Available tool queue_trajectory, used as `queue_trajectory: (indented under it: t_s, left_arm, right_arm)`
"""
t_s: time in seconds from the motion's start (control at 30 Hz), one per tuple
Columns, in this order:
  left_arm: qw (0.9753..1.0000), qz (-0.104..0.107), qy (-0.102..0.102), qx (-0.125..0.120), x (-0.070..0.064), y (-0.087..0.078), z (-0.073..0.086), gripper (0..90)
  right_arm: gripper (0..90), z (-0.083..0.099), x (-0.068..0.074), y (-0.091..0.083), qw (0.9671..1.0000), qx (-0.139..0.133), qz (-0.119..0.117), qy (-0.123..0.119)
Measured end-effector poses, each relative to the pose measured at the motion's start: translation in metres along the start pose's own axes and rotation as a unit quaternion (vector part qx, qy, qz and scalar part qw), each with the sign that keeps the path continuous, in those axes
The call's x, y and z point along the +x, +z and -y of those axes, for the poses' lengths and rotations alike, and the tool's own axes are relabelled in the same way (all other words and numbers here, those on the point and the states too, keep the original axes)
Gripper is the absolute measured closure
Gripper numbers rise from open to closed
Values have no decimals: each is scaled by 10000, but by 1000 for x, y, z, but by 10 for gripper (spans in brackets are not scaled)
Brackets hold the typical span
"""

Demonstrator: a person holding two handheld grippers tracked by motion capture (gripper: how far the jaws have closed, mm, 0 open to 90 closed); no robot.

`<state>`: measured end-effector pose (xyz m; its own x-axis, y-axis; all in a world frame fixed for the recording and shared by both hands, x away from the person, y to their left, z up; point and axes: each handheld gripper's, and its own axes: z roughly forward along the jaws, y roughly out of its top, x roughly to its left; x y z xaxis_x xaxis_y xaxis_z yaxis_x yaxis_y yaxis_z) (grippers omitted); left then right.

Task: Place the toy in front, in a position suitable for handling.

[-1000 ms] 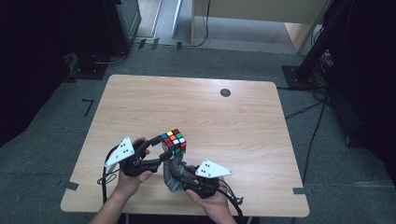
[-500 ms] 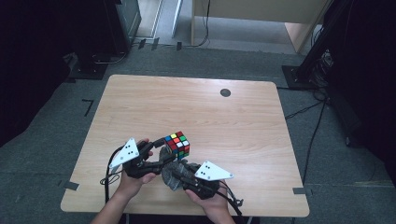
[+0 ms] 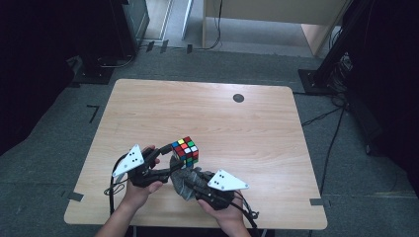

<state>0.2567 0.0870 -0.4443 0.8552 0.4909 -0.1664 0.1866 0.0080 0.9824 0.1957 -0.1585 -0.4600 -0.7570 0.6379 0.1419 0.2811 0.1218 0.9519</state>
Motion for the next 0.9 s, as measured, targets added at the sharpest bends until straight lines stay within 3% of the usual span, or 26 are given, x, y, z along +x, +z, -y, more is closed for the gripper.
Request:
queue_trajectory:
  t_s: [0.07, 0.17, 0.23, 0.33, 0.43, 0.5, 0.53, 0.63, 0.77, 0.83, 0.9]
  left_arm:
    - [10000, -19, 15, -22, 1, -2, -1, 347]
    - [9999, -27, -68, -114, 3, -5, -3, 347]
    - [9998, -35, -126, -149, 5, -6, -3, 347]
    - [9997, 11, -196, -155, 4, -4, -2, 347]
    - [9999, 62, -133, -59, 0, 1, 0, 348]
    - [10000, 49, 25, 37, -4, 3, 2, 347]
    - [9999, 31, 78, 68, -6, 3, 2, 347]
    - [10000, 8, 58, 9, -5, 1, 1, 348]
    - [9999, -16, -94, -110, 0, -2, -2, 347]
    - [9997, -1, -193, -130, -1, 0, -1, 348]
    - [9999, 19, -114, -46, -4, 4, 1, 348]
  right_arm:
    - [653, -2, -5, -5, 9999, -88, 99, 23]
    - [658, -2, -25, -16, 9974, -221, 484, 481]
    - [660, -2, -33, -21, 9948, -250, 758, 633]
    - [659, -2, -28, -17, 9958, -183, 627, 642]
    - [656, -2, -9, -4, 9992, 19, 210, 331]
    - [657, -4, 0, -1, 9999, 27, 122, 63]
    - [657, -6, 0, -3, 9999, 14, 151, 43]
    - [664, -7, -15, -12, 9990, -79, 256, 367]
    - [671, -4, -33, -20, 9946, -130, 706, 755]
    - [670, -5, -31, -19, 9955, -105, 633, 701]
    - [669, -5, -21, -13, 9977, -44, 378, 558]
